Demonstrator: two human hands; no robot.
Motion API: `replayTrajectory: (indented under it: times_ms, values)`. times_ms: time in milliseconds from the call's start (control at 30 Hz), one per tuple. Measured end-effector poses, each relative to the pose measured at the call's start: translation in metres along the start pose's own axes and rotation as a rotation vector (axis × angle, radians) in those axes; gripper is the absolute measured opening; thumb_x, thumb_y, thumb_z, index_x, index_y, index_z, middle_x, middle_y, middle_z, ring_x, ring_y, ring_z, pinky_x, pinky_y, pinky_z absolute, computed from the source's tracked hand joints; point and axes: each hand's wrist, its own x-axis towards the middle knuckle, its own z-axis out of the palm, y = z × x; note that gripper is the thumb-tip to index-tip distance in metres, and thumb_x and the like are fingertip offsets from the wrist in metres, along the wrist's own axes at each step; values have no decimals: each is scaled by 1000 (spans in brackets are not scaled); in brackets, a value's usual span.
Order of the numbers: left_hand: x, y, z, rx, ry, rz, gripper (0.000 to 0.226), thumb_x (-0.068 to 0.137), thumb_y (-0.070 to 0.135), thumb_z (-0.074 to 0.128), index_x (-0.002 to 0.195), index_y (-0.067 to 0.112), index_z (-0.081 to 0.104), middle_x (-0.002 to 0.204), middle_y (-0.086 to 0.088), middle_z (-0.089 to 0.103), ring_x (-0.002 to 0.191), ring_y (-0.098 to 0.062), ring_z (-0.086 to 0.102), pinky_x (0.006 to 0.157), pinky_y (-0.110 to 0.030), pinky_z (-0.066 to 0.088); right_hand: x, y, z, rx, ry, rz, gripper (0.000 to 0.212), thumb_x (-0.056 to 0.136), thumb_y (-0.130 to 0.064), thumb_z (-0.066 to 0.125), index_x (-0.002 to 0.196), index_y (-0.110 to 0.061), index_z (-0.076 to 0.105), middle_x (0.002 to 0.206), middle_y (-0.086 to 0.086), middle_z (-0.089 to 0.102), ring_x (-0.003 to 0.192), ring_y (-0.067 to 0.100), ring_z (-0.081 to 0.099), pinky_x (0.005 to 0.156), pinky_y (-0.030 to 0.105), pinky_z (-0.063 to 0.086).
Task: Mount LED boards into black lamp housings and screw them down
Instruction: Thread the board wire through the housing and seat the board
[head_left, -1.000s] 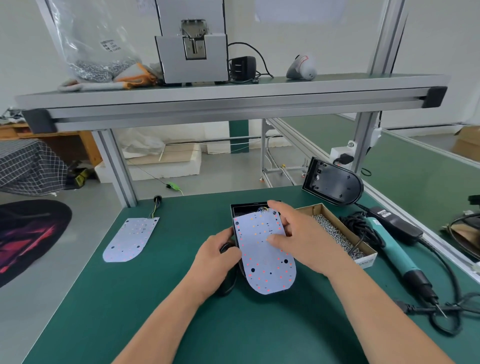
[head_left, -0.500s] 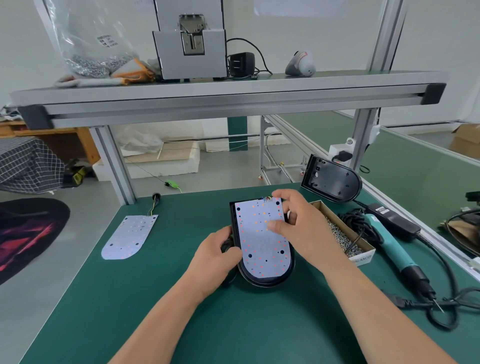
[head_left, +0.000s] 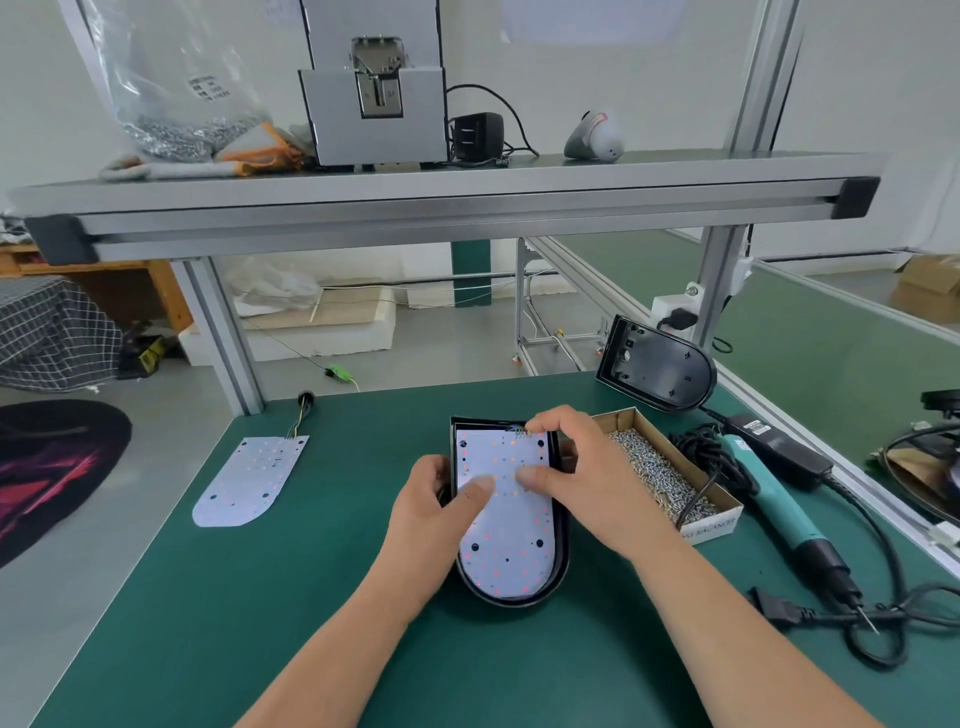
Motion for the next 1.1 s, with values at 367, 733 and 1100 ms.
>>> replayTrajectory:
  times_ms: [367, 733, 1100]
  values:
    - [3, 2, -5, -152, -90, -14, 40, 88, 37, 78, 121, 15, 74, 118, -3, 80, 111, -27, 77, 101, -51, 60, 5, 7, 4, 666, 203, 215, 29, 110, -12, 49, 108, -23, 76, 98, -2, 78, 87, 12, 69, 73, 25, 53]
    - [6, 2, -11, -303, -218, -60, 39, 87, 31, 85, 122, 17, 76, 128, -12, 77, 118, -35, 74, 94, -42, 62, 4, 8, 22, 690, -218, 175, 33, 91, -16, 64, 121, -19, 76, 124, 15, 75, 115, 34, 73, 91, 45, 61]
    - [4, 3, -8, -330, -273, -35, 43, 92, 28, 80, 130, 9, 71, 129, -13, 76, 119, -36, 73, 94, -40, 63, 5, 3, 28, 655, -159, 318, 26, 94, -16, 60, 72, -27, 68, 66, -19, 67, 62, -1, 56, 58, 11, 47]
